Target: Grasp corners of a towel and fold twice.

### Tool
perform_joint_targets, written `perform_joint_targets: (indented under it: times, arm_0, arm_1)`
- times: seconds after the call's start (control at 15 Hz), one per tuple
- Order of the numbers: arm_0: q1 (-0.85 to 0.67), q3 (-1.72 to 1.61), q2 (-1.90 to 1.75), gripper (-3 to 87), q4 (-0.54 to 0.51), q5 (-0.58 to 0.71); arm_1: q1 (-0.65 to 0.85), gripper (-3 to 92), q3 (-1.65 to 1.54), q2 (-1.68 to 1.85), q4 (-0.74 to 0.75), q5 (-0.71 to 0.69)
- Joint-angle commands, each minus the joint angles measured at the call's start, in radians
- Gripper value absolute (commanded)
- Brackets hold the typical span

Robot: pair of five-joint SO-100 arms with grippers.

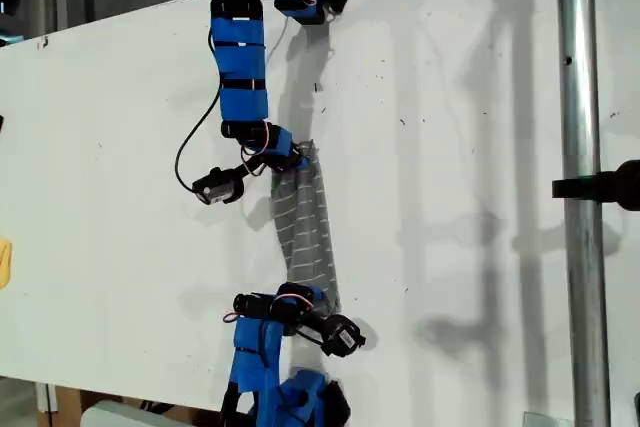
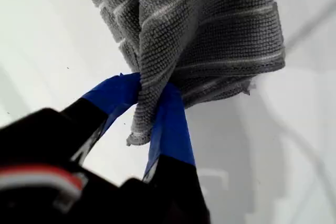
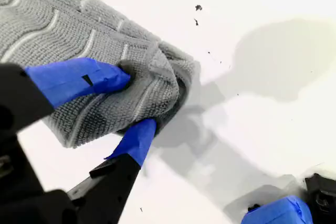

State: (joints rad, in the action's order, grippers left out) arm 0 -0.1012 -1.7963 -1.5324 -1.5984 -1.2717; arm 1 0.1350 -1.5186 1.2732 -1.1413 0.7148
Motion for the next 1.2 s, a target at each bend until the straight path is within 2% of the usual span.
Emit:
perform_joint_targets:
  times: [0.0, 0.2, 0.27, 0.6, 0.73, 0.93, 1.13]
  arm_0:
    - [-0.054, -0.002, -0.018, 13.4, -0.003, 0.017]
    - [-0.091, -0.002, -0.133, 11.6, -0.066, 0.037]
    - [-0.109, -0.008, -0.204, 6.9, -0.071, 0.055]
    - [-0.337, -0.049, -0.569, 2.1, -0.066, 0.238]
    - [-0.357, -0.048, -0.614, 1.2, -0.083, 0.298]
    - [-0.276, -0.086, -0.612, 1.5, -0.084, 0.236]
    - [-0.173, -0.193, -0.614, 1.0, -0.061, 0.094]
  arm_1:
    - [-0.028, -0.2, 0.018, 0.017, 0.011, 0.020]
    - [-0.018, -0.2, 0.043, 0.117, -0.061, 0.012]
    - [0.006, -0.2, 0.043, 0.158, -0.077, -0.005]
    - [0.137, -0.2, 0.041, 0.291, -0.049, -0.067]
    - [0.133, -0.2, 0.043, 0.299, -0.048, -0.064]
    - [0.083, -0.2, 0.029, 0.276, -0.049, -0.035]
    - [0.029, -0.2, 0.029, 0.227, -0.048, 0.003]
